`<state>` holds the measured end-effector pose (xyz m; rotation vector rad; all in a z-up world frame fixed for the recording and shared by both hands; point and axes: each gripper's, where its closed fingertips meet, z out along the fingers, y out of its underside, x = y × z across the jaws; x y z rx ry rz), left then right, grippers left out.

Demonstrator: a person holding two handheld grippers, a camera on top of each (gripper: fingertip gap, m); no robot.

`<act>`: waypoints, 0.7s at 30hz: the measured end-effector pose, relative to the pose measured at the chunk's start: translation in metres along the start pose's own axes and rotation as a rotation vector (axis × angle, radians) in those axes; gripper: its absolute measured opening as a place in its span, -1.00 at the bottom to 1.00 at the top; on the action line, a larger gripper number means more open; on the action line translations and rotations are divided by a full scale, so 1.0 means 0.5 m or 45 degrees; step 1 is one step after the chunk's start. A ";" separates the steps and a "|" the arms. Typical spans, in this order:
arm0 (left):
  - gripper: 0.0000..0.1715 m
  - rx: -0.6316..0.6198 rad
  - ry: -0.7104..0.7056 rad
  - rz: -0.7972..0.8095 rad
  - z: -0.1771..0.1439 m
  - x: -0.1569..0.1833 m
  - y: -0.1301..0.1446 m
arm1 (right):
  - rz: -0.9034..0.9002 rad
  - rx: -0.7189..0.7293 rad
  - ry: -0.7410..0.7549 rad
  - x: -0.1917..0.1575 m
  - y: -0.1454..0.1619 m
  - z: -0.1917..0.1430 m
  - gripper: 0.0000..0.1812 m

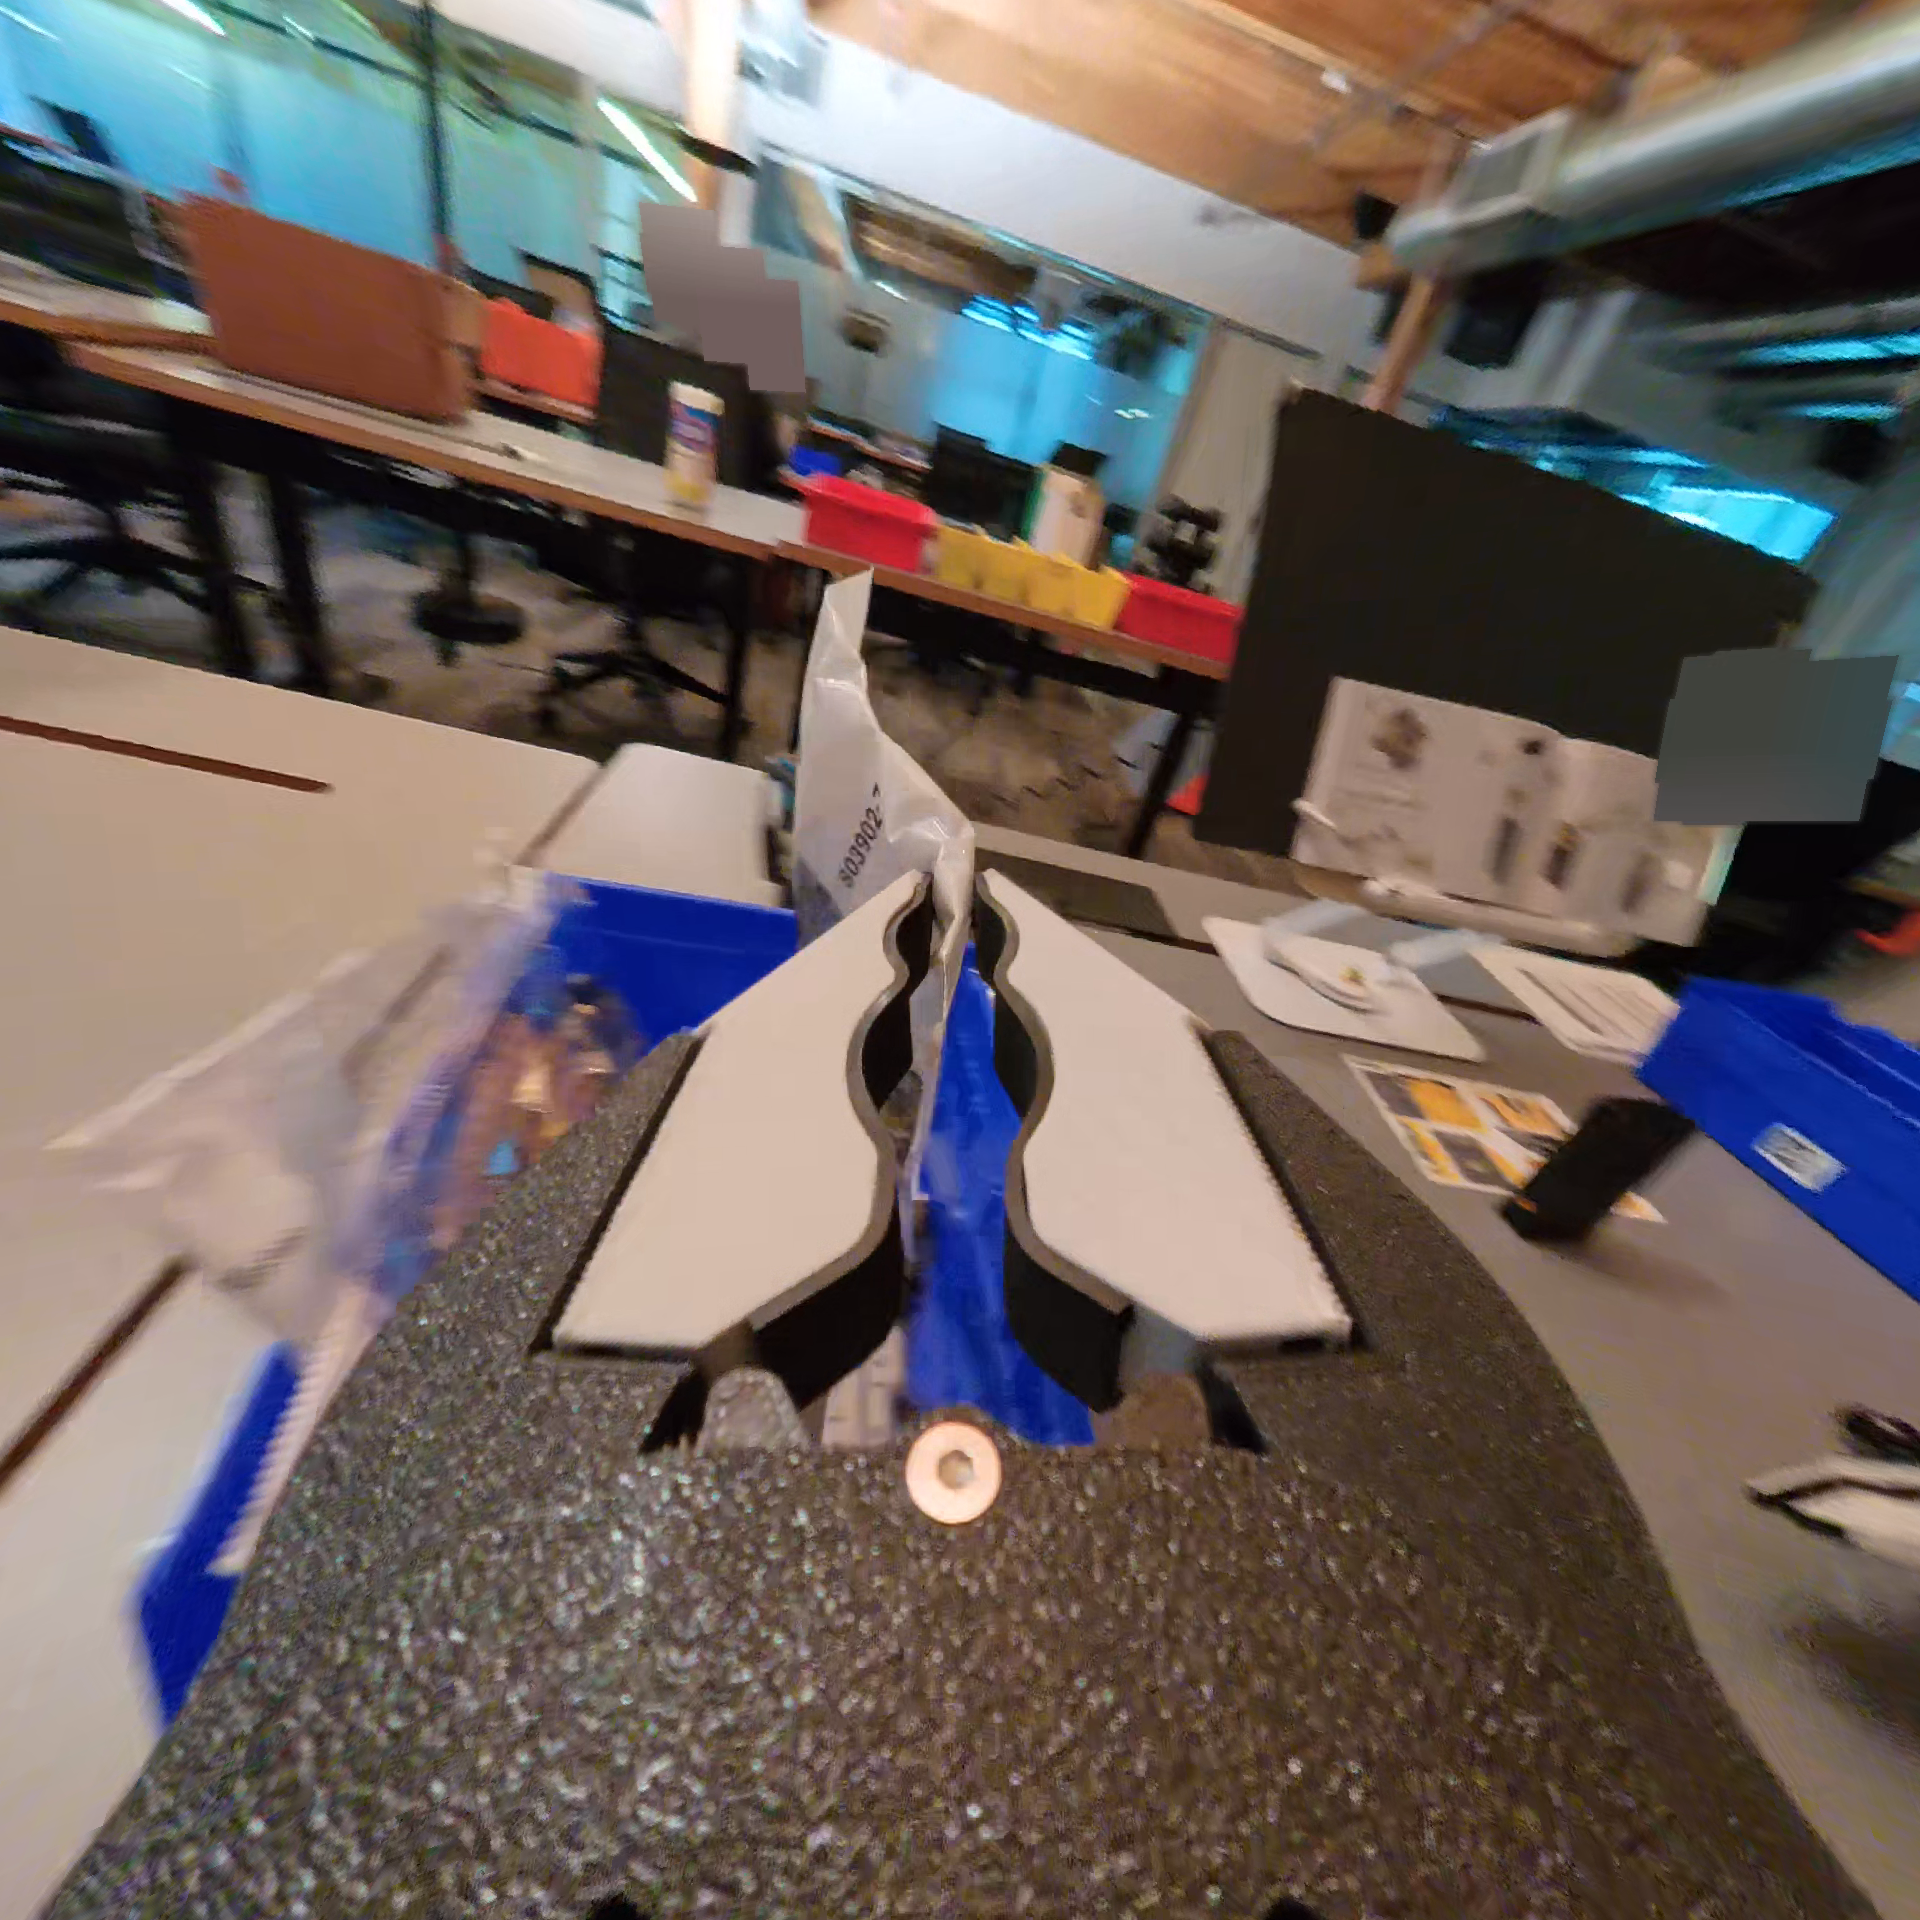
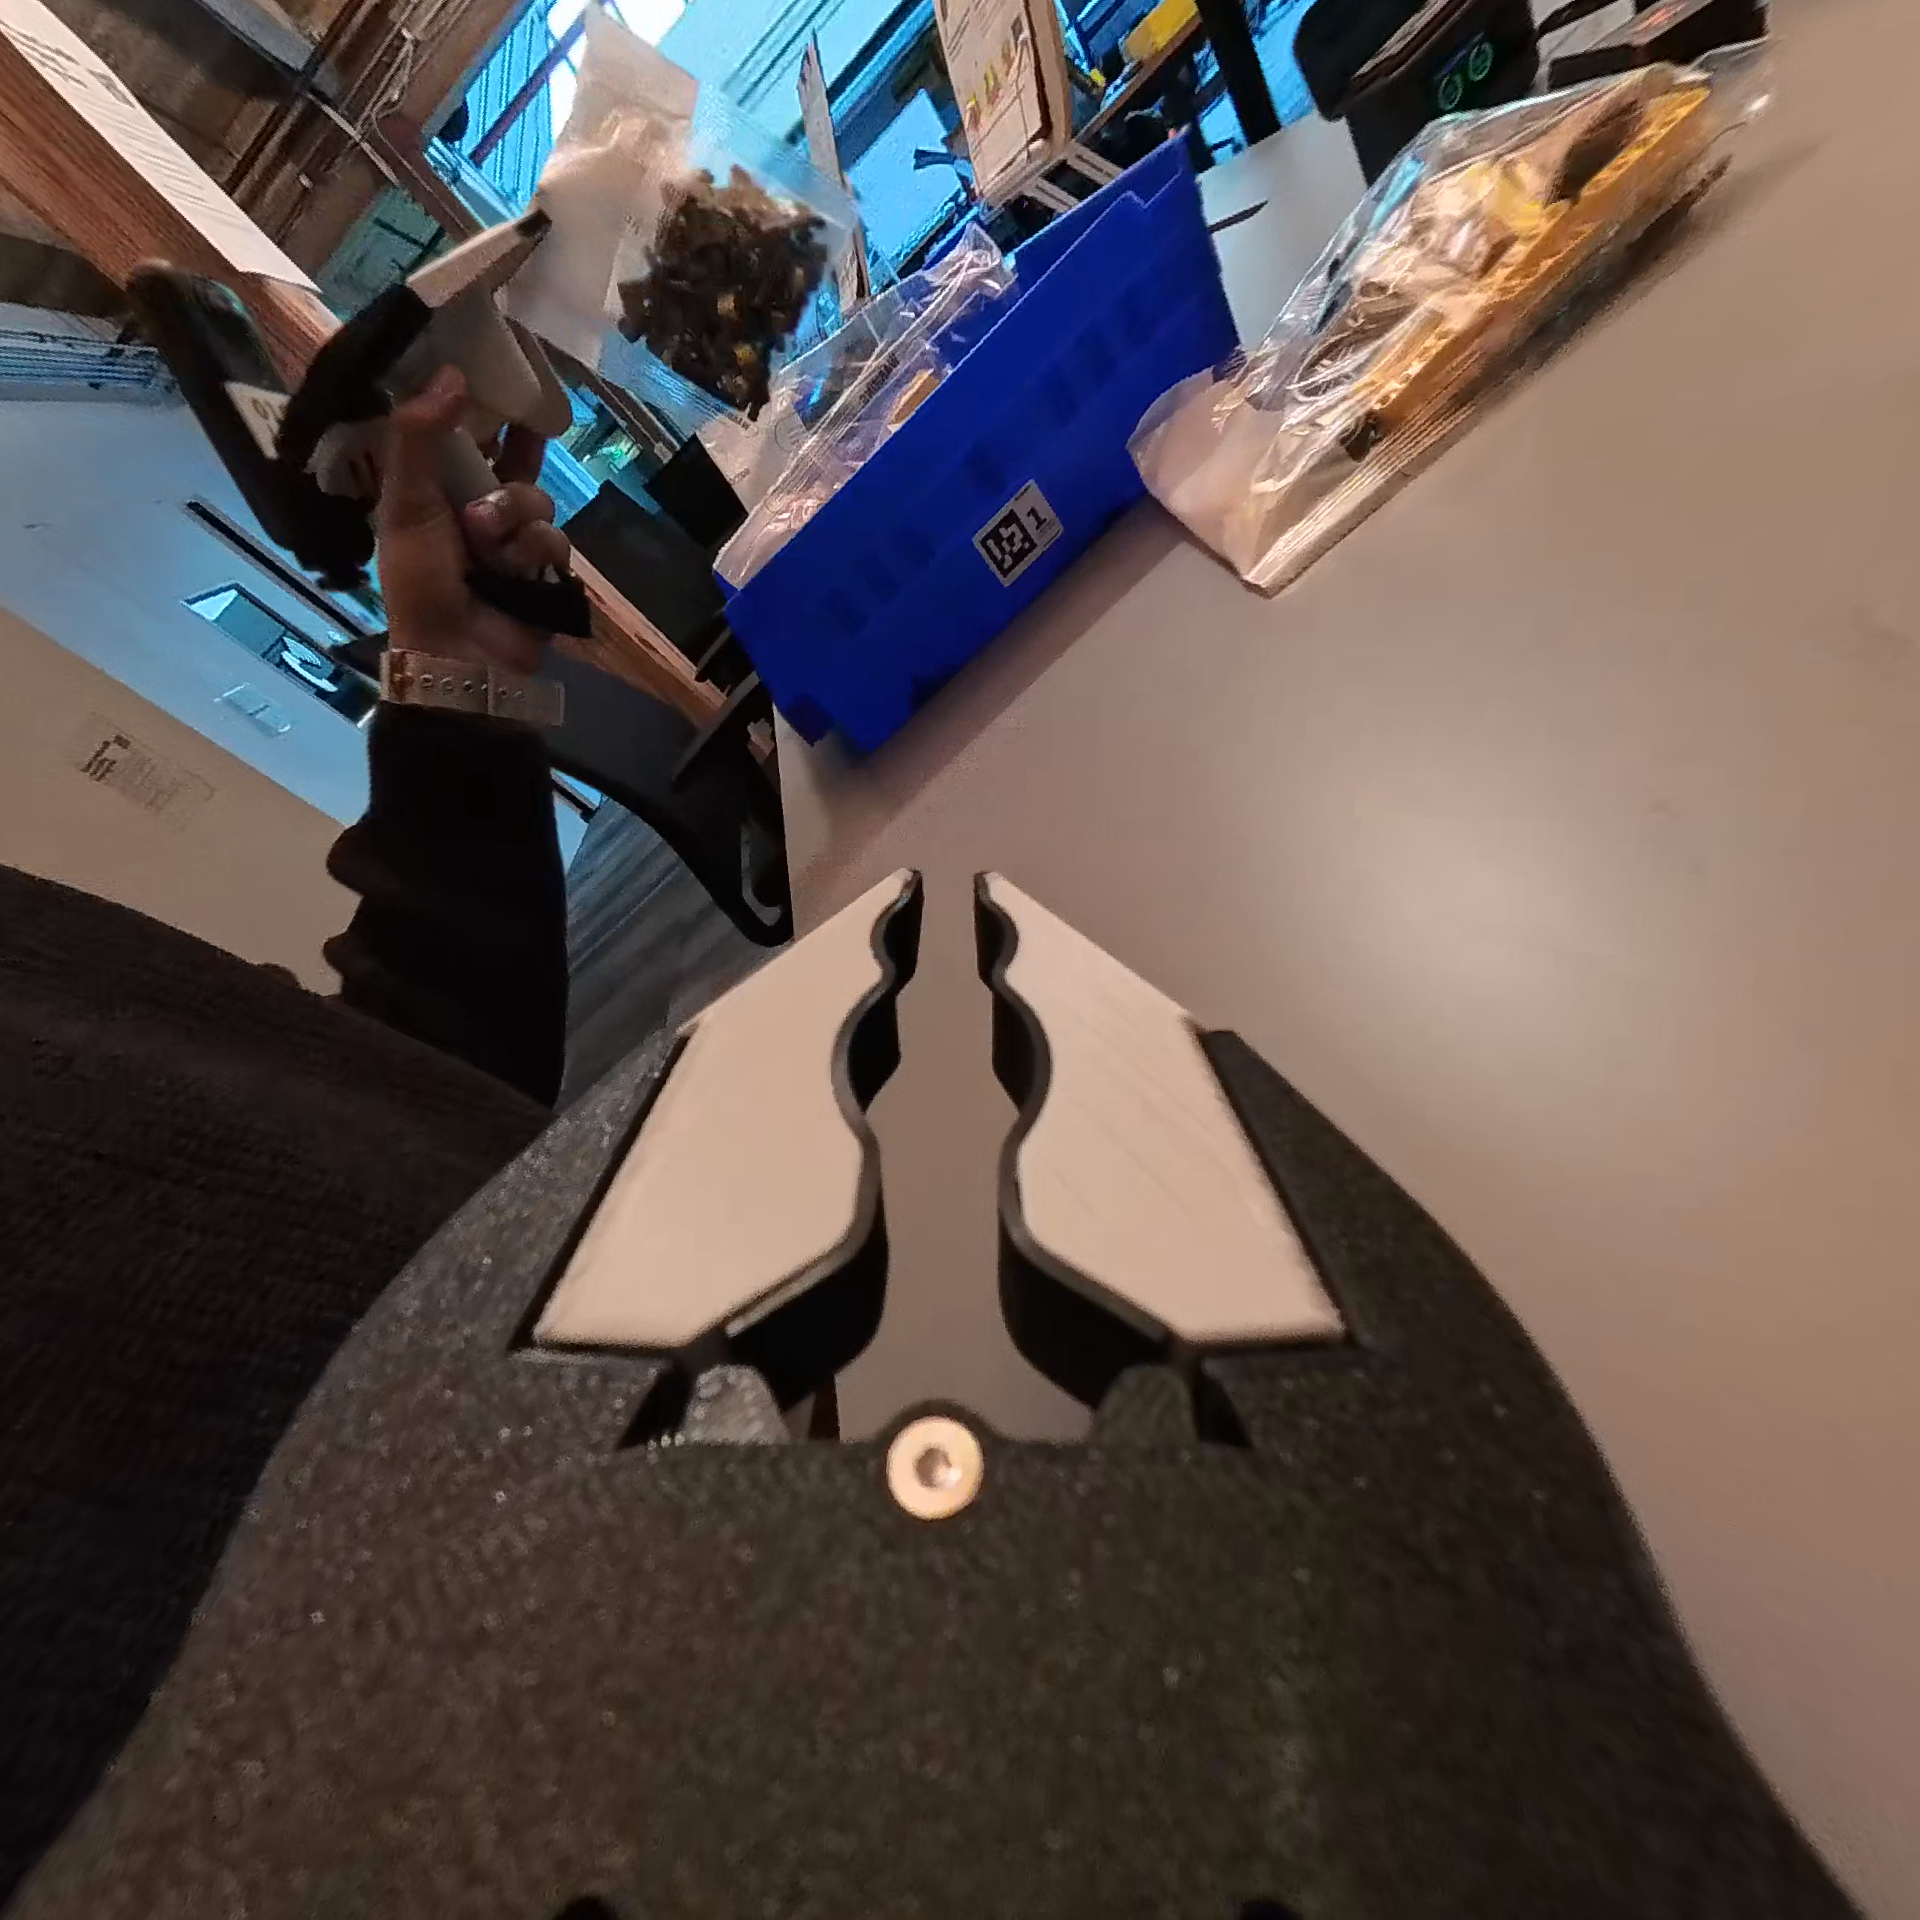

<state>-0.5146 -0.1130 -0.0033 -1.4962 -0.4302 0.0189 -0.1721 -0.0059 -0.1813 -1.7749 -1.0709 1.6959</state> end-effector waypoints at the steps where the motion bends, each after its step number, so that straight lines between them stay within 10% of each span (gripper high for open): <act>1: -0.93 0.022 -0.041 0.021 -0.005 -0.020 -0.007 | -0.003 -0.011 -0.001 -0.002 0.002 0.009 -0.90; 21: -0.93 -0.036 0.018 0.041 0.063 -0.081 0.076 | -0.226 -0.170 0.015 0.039 -0.049 0.213 -0.90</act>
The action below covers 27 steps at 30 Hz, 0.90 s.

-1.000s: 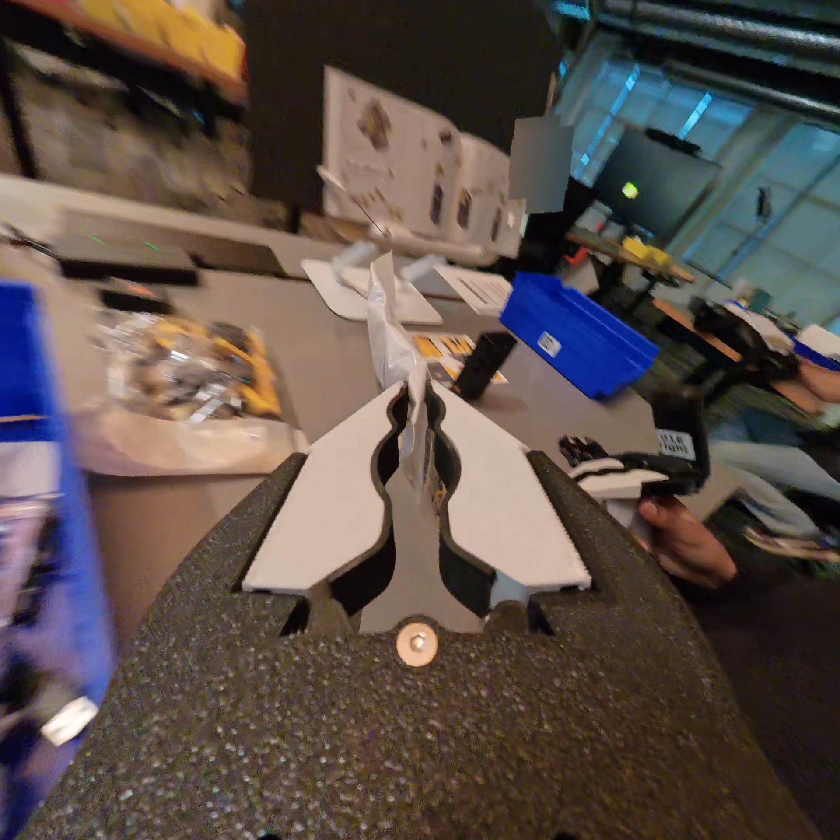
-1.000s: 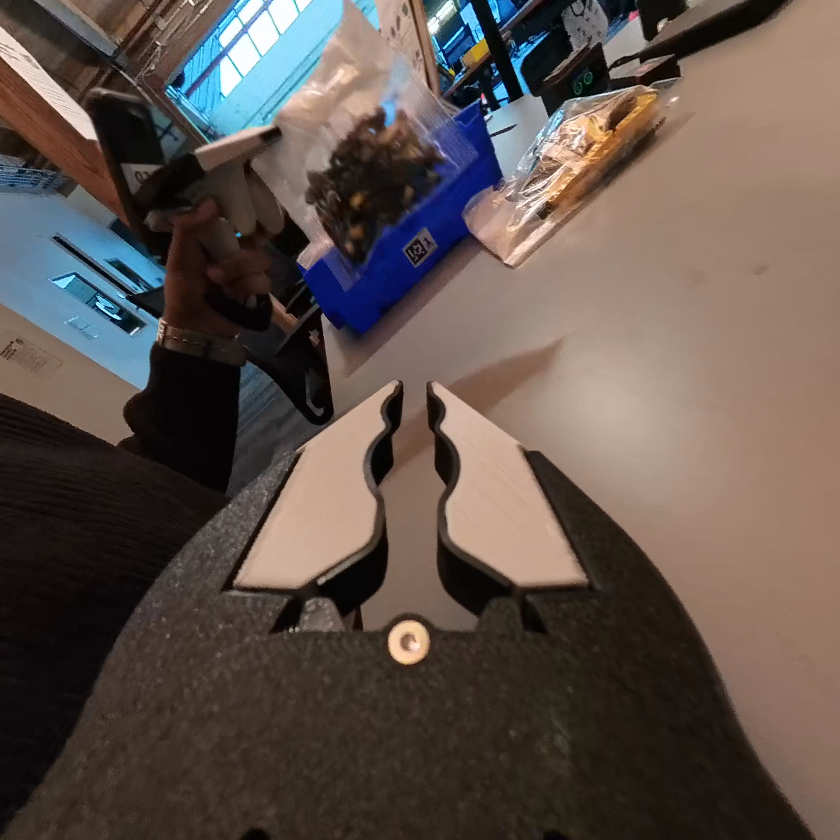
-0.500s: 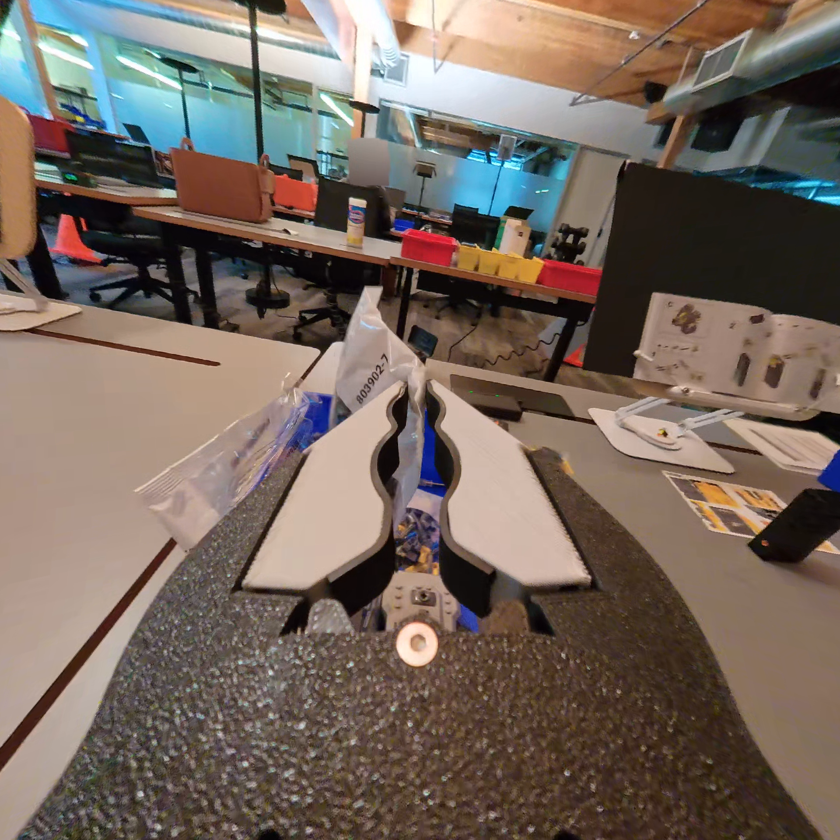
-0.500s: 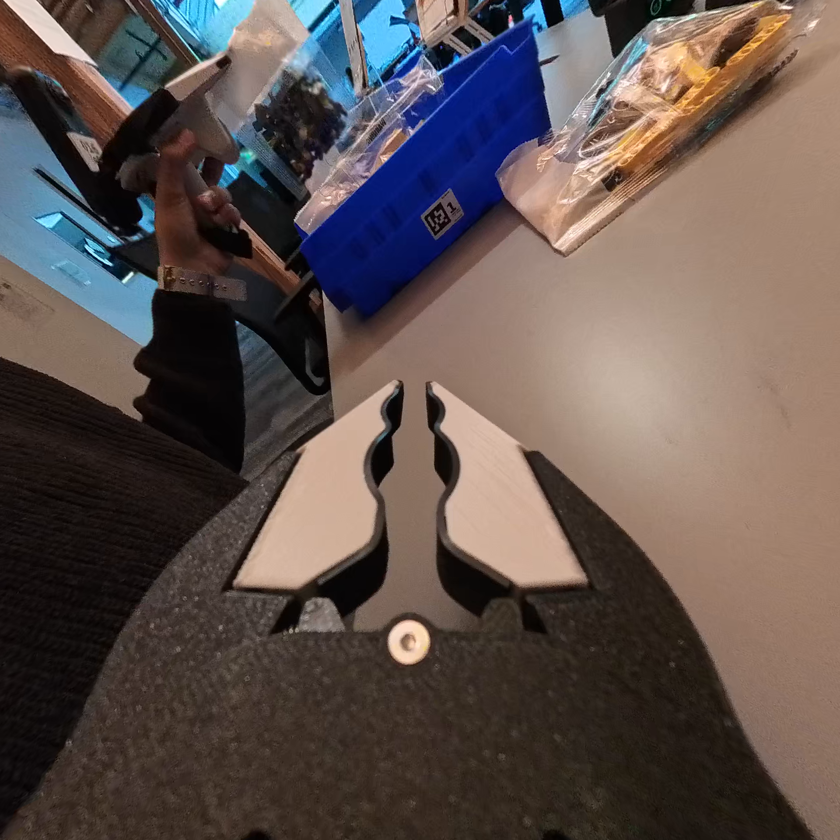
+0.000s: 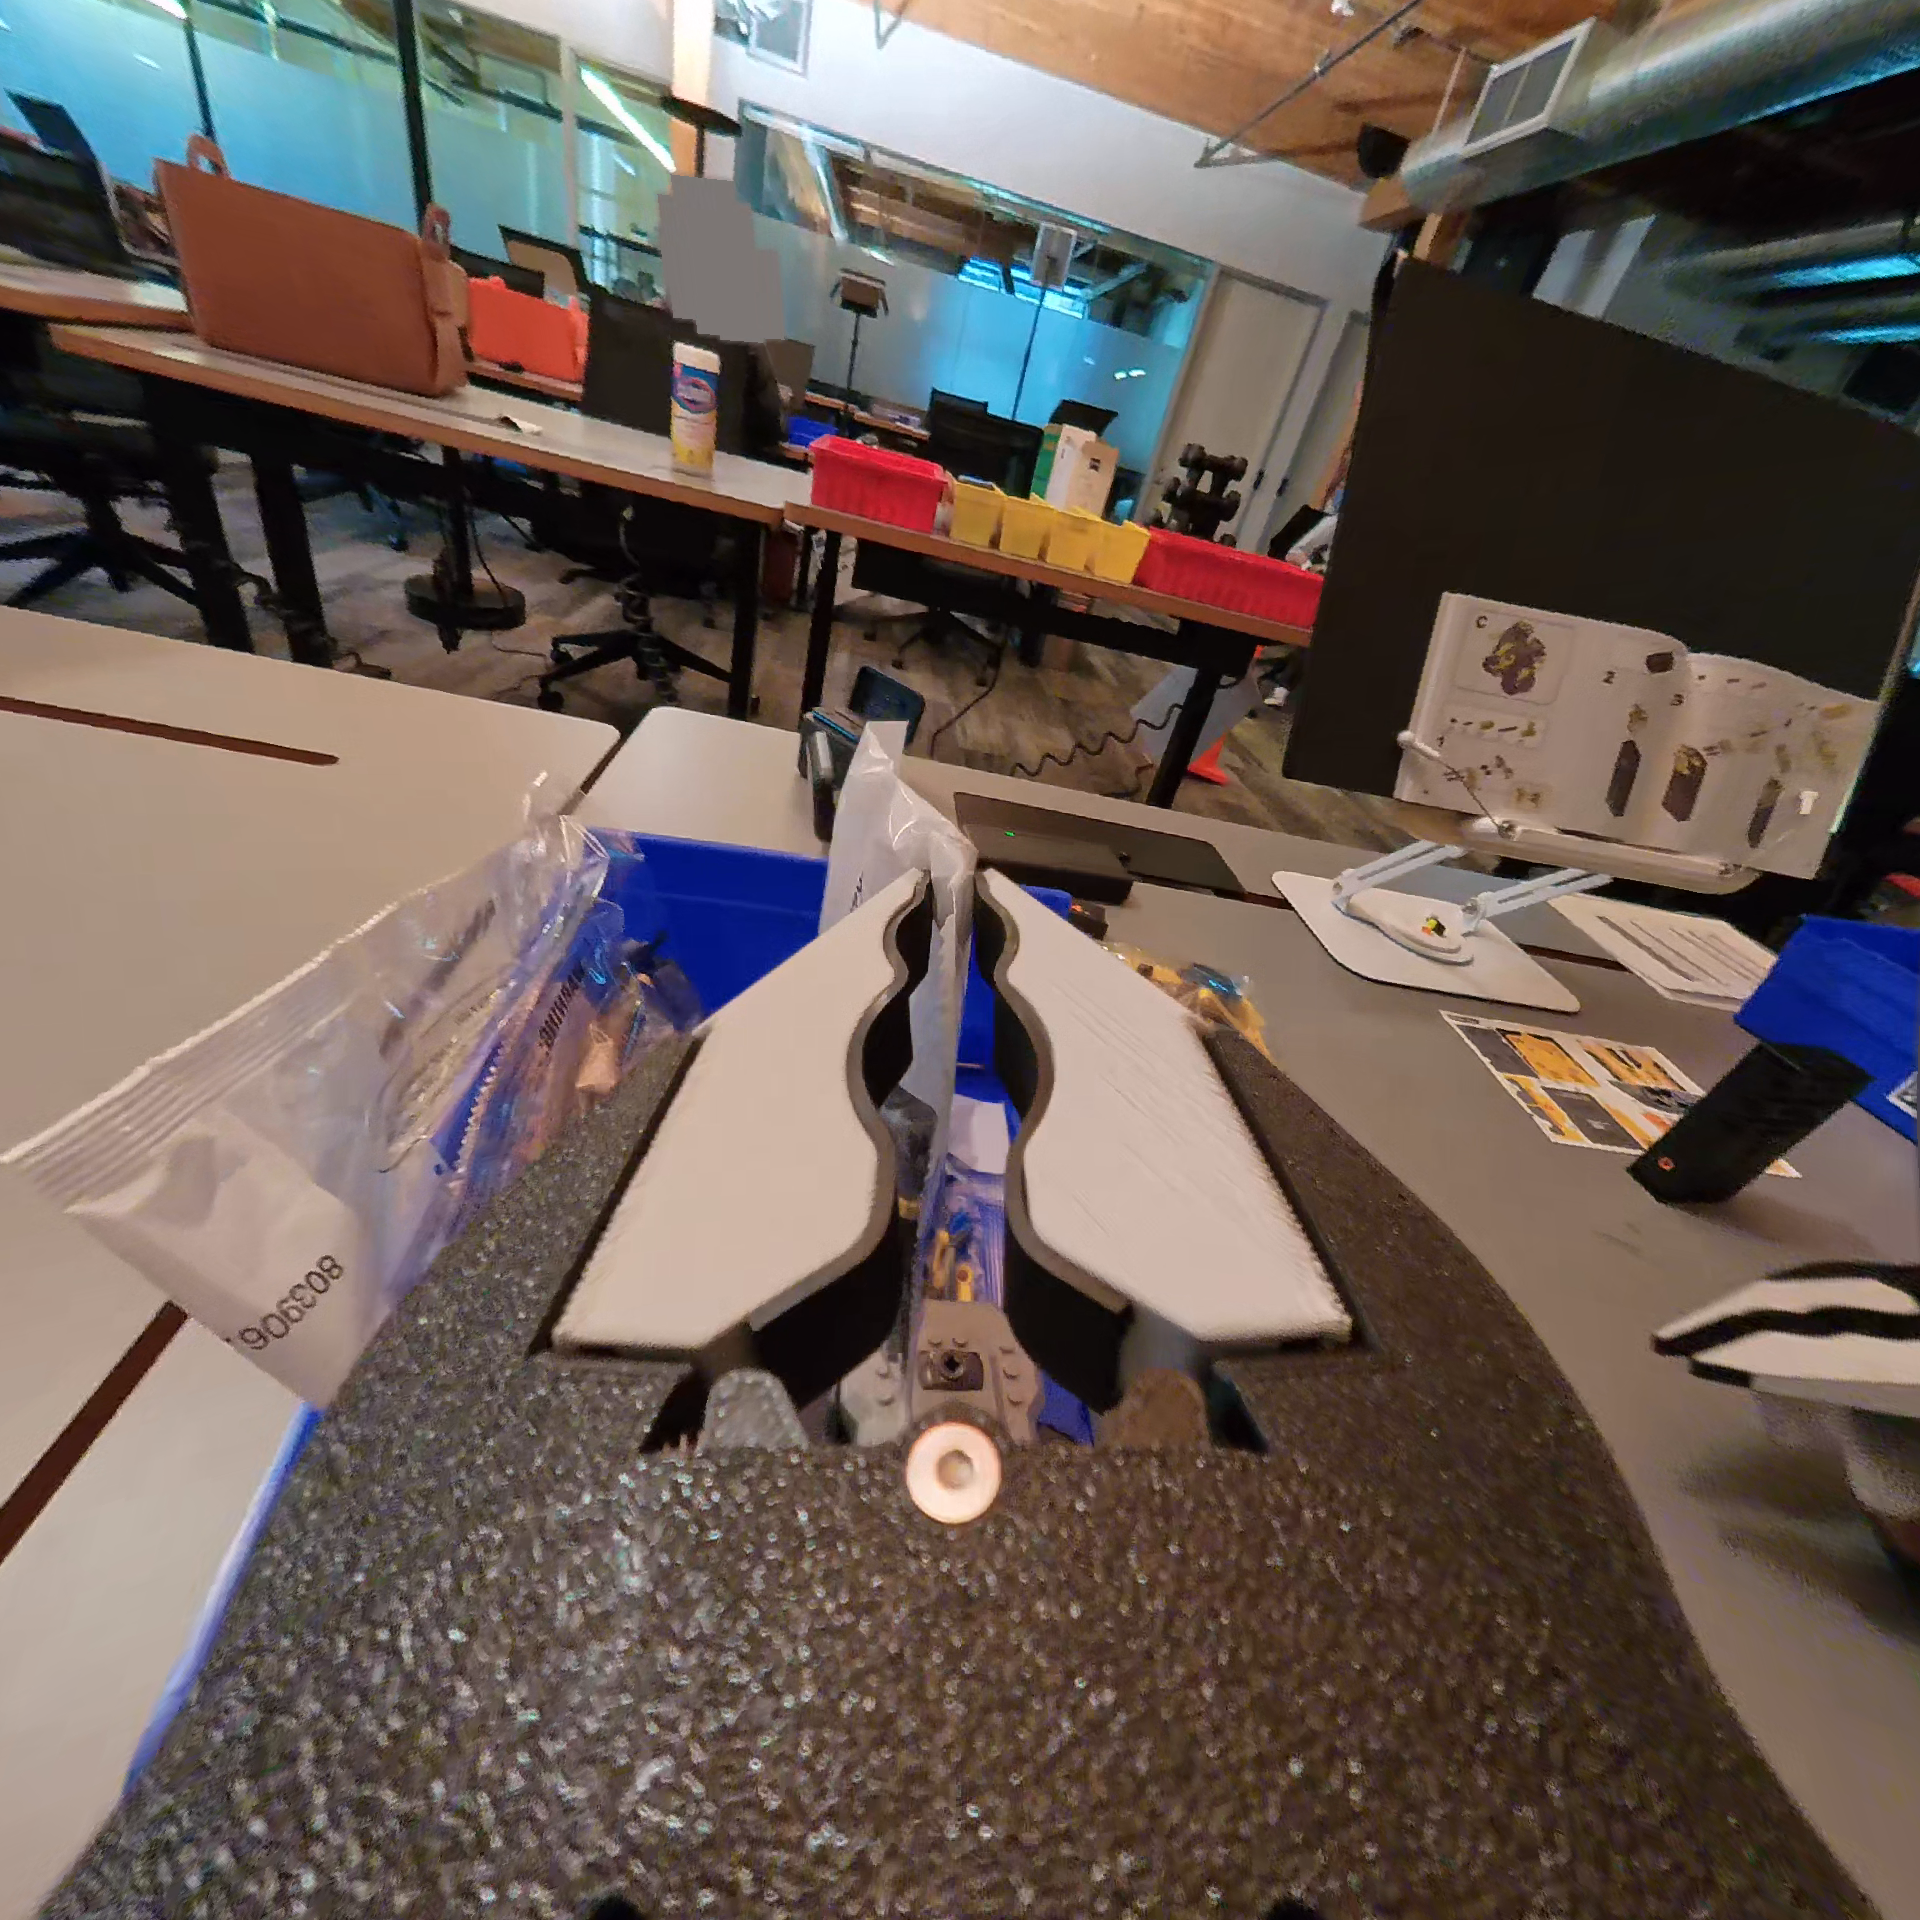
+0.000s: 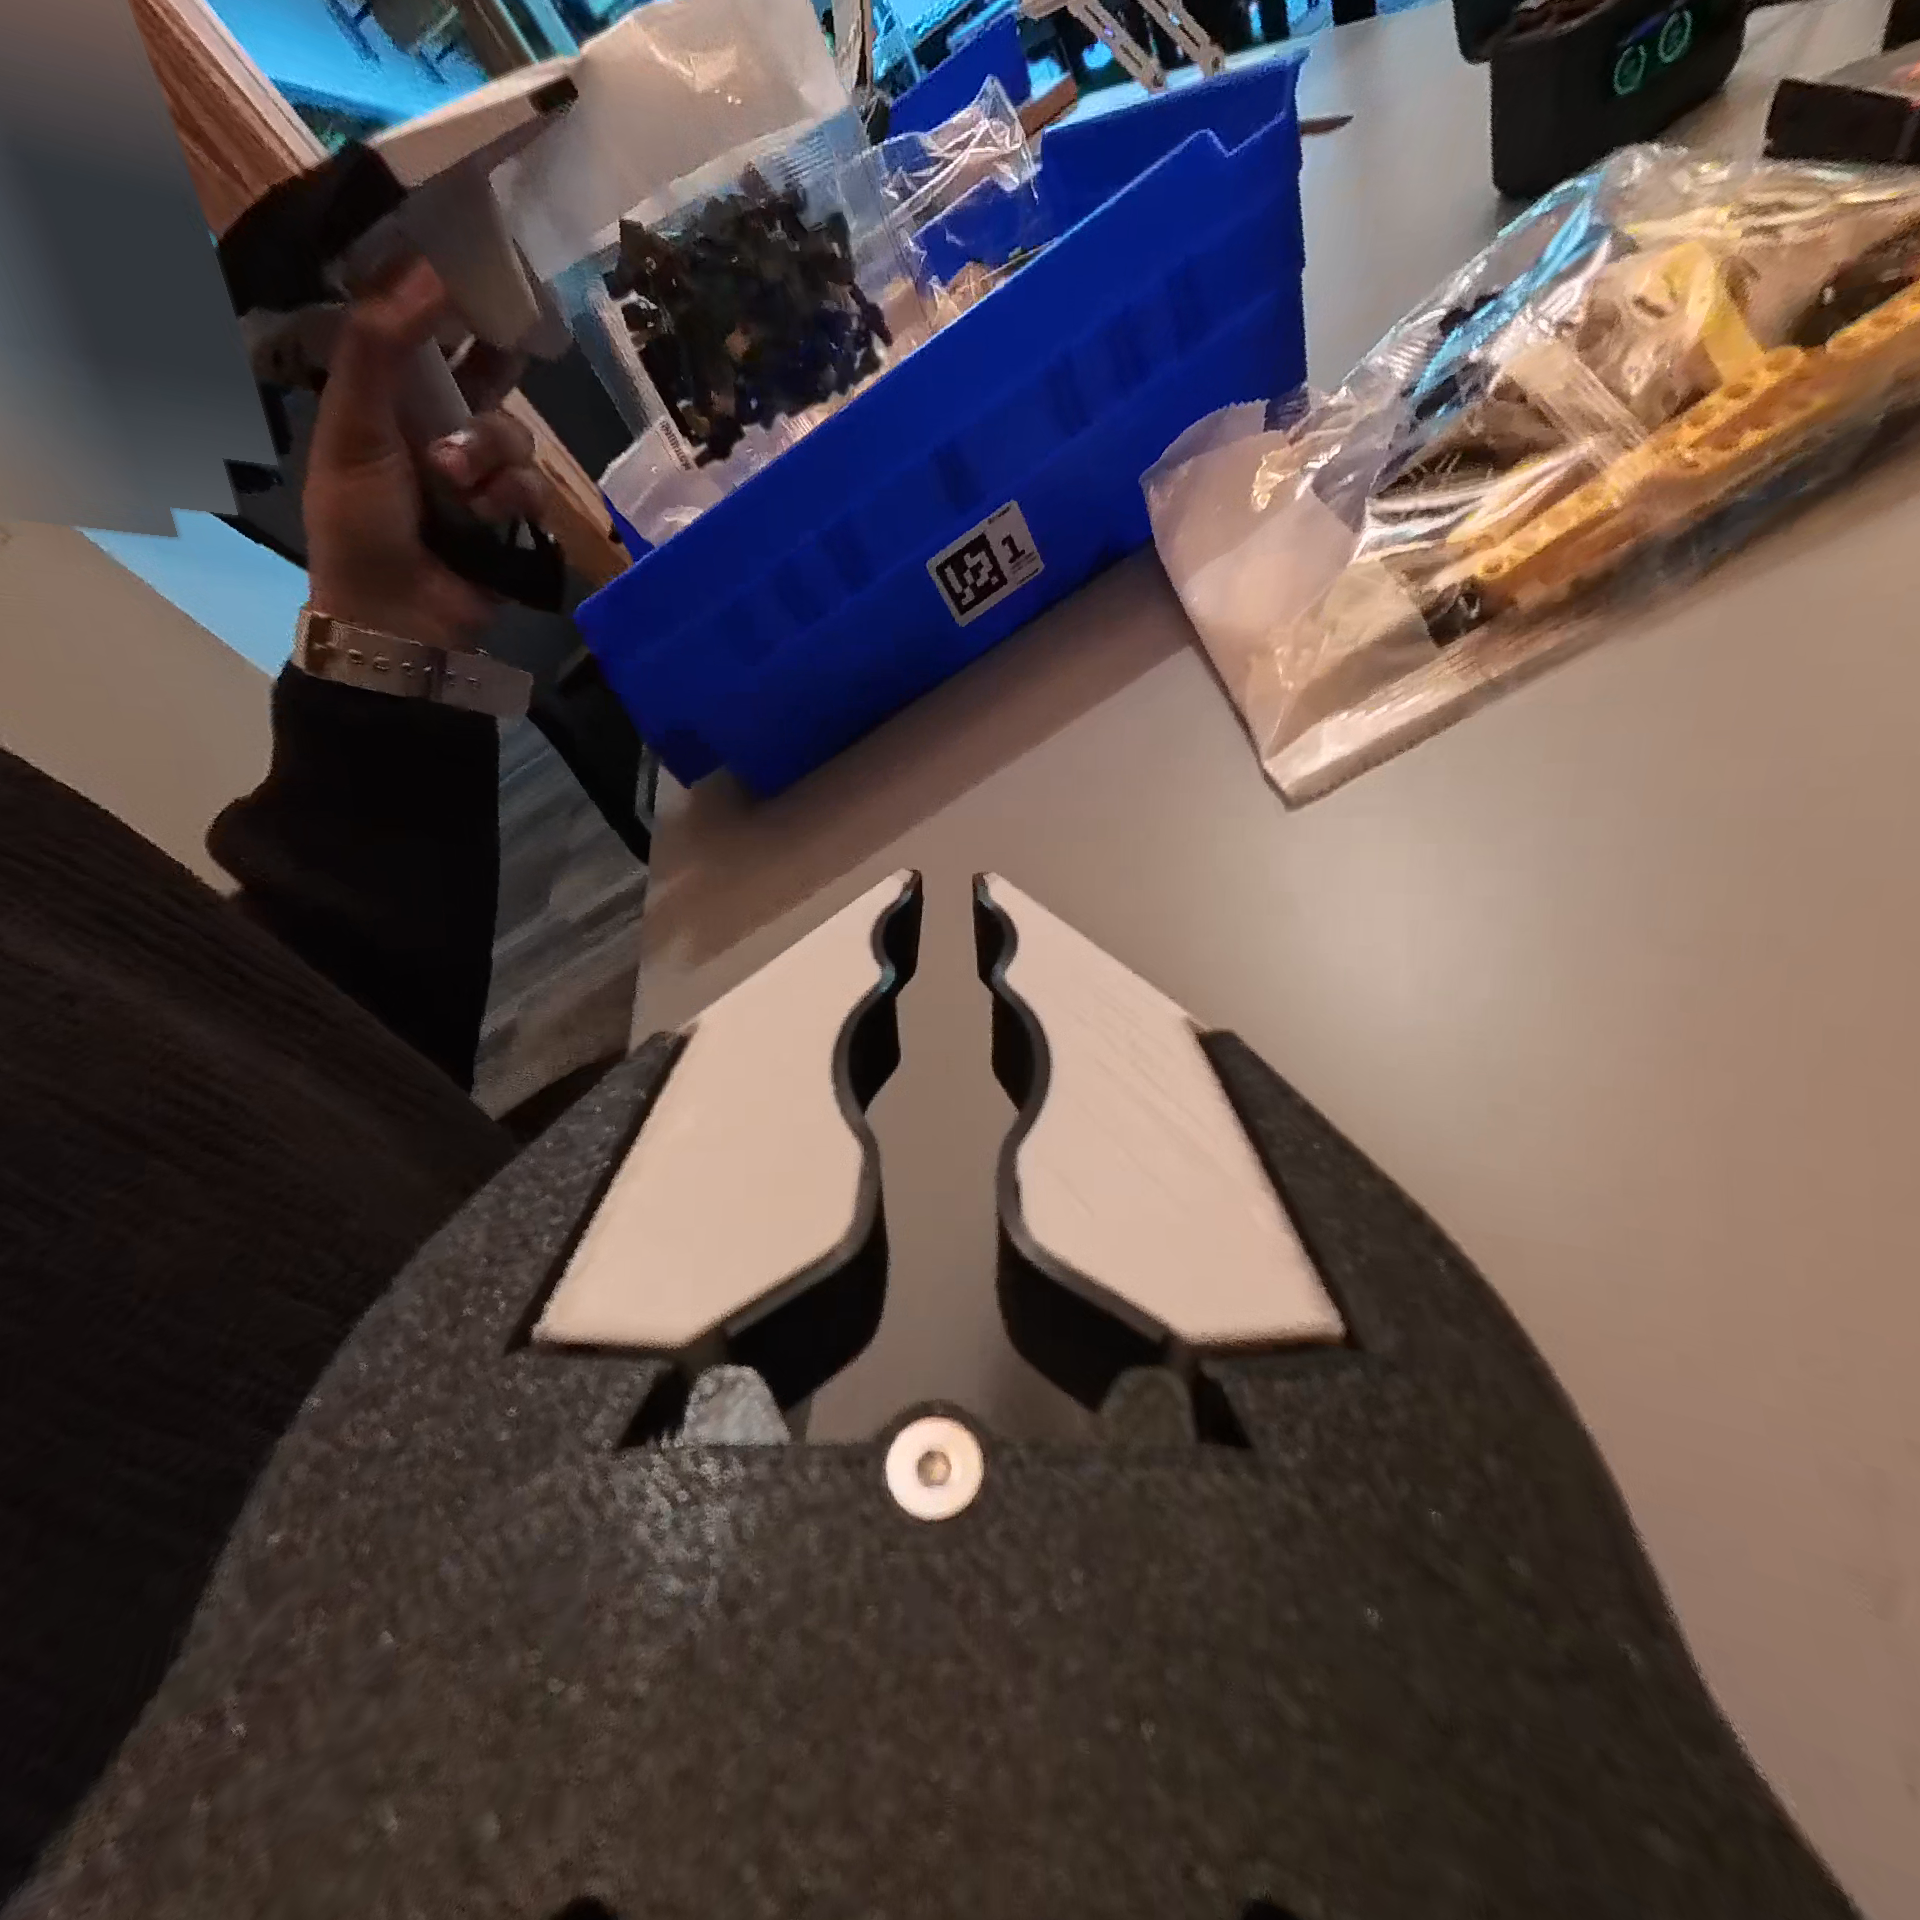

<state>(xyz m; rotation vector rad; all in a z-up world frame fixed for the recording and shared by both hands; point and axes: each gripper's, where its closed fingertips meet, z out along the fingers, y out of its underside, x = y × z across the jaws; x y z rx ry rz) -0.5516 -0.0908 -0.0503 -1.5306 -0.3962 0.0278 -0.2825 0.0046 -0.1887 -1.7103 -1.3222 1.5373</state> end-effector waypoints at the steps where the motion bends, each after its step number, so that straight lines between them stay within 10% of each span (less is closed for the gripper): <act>1: -0.93 -0.010 0.007 -0.011 0.001 0.001 0.004 | -0.026 -0.008 0.002 0.005 -0.004 0.009 -0.90; 17: -0.93 -0.273 -0.144 0.087 -0.065 0.032 0.071 | -0.106 -0.077 -0.063 -0.020 0.000 0.077 -0.93; 27: -0.73 -0.350 -0.726 0.157 -0.163 -0.147 0.064 | -0.137 -0.053 -0.127 -0.061 0.002 0.058 -0.92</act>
